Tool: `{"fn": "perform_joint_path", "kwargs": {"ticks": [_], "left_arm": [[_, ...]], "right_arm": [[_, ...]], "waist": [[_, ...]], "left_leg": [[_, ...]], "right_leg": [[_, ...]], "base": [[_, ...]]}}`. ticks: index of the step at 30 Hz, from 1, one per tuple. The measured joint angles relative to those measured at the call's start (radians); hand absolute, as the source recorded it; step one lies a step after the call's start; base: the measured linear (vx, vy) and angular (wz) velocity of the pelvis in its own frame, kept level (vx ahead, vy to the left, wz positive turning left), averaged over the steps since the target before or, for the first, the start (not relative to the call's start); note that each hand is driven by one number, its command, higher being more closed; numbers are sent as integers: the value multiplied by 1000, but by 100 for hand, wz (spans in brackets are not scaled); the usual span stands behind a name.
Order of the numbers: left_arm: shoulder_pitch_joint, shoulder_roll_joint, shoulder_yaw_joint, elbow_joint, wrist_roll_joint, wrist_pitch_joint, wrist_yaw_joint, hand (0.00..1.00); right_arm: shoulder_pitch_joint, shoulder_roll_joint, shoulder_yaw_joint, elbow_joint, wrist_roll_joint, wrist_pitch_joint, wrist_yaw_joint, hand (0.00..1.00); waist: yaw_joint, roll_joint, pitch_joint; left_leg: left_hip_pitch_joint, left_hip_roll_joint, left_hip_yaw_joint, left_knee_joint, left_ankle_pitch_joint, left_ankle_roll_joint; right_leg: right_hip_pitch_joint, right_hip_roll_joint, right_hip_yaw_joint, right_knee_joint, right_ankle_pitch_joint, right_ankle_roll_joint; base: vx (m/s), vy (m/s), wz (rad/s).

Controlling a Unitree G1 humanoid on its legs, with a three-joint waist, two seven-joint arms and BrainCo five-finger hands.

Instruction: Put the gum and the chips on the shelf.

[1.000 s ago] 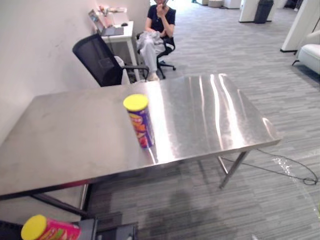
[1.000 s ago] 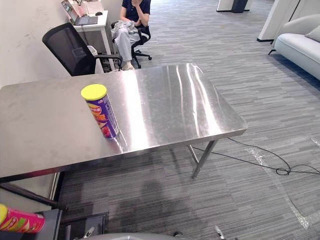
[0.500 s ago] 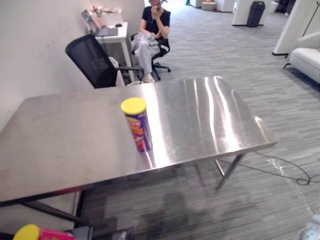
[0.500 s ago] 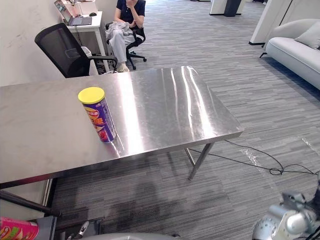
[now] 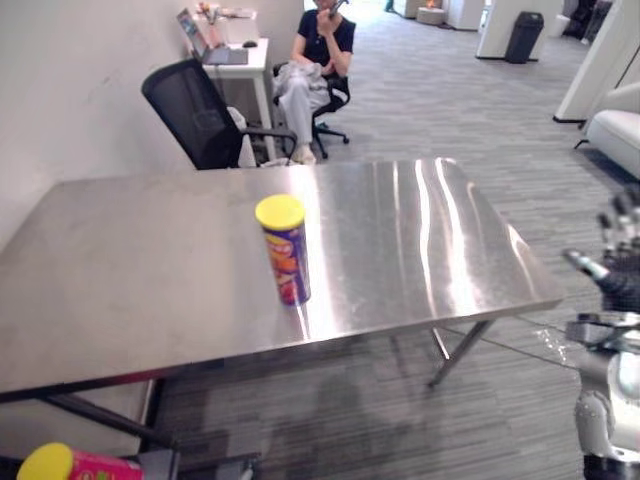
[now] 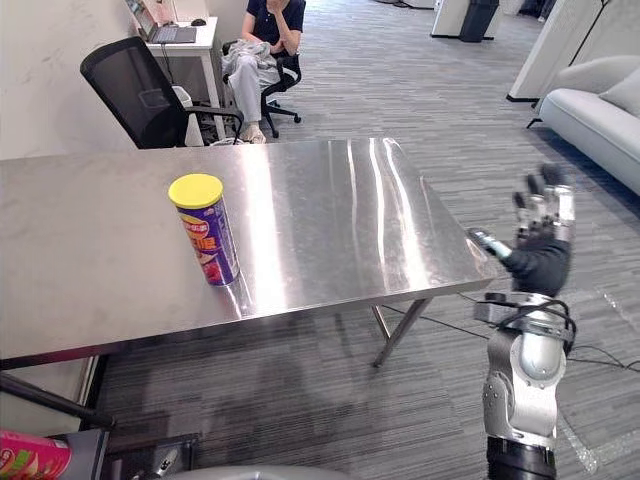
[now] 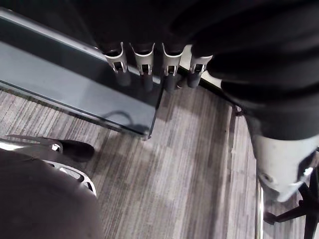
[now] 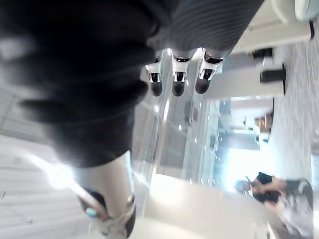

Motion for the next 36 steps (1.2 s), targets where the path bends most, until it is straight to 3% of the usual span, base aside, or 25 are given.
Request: {"fn": "perform_joint_path", "kwargs": {"ticks": [4,9,17,21,24,28,36], "left_arm": [[0,4,-30,2,1,0,5,0],[-4,14,-48,10,4,0,5,0],[-5,17,-65,11,27,2,4,0],[-12,23,-68,11,30,4,0,0],[-21,23,-75,11,33,4,0,0],[-25,26,-85,9,38,5,0,0],[-19,32,-105,9,39,19,-3,0]], "right_arm": [[-4,-47,118,21,41,69,158,0],[-41,-51,240,80,47,114,237,0],[-132,-52,383,138,47,156,245,0],[-187,-51,421,212,42,156,233,0],[-233,-50,440,286,34,156,208,0],[-294,-39,470,356,24,154,181,0],[-394,-22,508,484,-77,145,111,0]], "waist": [[0,10,6],[4,8,8],[30,12,23],[30,10,35],[53,8,41],[57,10,54],[86,20,90]], "left_leg": [[-12,-17,-12,18,-6,11],[-17,-26,-39,21,-3,22],[-30,-38,-68,19,7,34],[-31,-44,-90,20,10,38],[-34,-50,-101,20,14,40],[-45,-53,-131,20,24,41],[-49,-64,-174,19,43,45]], "right_leg": [[7,-22,-8,-2,7,12],[13,-31,-31,-3,8,14],[16,-37,-56,0,9,16],[30,-40,-77,-1,10,17],[33,-41,-87,0,10,17],[38,-42,-111,1,10,17],[53,-49,-148,6,10,17]], "base": [[-9,53,7],[-40,24,14],[-11,10,10],[19,14,15],[-1,14,11],[-11,0,22],[-45,3,14]]}}
